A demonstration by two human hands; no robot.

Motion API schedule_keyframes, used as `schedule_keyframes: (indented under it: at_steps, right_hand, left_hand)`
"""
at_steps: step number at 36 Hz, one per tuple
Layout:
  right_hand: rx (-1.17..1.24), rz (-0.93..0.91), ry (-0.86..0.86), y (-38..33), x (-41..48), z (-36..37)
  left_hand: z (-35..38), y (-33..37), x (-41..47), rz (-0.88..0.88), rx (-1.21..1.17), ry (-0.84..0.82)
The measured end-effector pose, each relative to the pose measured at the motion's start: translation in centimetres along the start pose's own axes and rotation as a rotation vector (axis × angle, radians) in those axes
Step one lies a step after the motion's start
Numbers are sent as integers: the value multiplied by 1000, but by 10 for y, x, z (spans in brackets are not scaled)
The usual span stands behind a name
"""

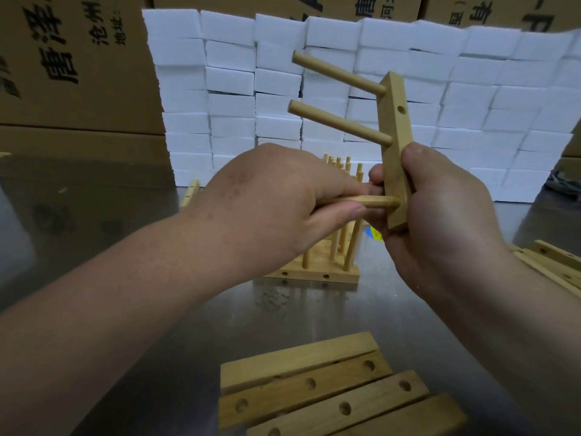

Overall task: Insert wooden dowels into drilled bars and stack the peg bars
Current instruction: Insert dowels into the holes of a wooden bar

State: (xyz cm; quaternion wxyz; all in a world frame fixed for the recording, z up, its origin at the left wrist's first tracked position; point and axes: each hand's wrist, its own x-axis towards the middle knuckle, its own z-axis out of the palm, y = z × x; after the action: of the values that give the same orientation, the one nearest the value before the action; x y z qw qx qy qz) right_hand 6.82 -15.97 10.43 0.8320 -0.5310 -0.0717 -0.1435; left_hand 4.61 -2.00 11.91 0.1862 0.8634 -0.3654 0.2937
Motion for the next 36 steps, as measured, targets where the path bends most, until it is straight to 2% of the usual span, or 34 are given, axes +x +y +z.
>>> schedule_keyframes:
  at_steps: [8, 13, 22, 30, 36]
  right_hand:
    - [-61, -72, -54, 2, -8, 0]
    - [-79, -110, -34, 0, -9, 0]
    - [-172, -168, -67, 0, -10, -3]
    - [-216, -143, -72, 13, -15, -1]
    - [-213, -153, -77, 12, -15, 0]
  left_hand:
    - [-1, 1, -1, -18, -13, -78]
    - [4, 7, -2, -112, -78, -58]
    - [6, 13, -4, -288, -385, -80]
    - [0, 8, 0, -523, -395, -193]
    - [-1, 8, 2, -580, -426, -186]
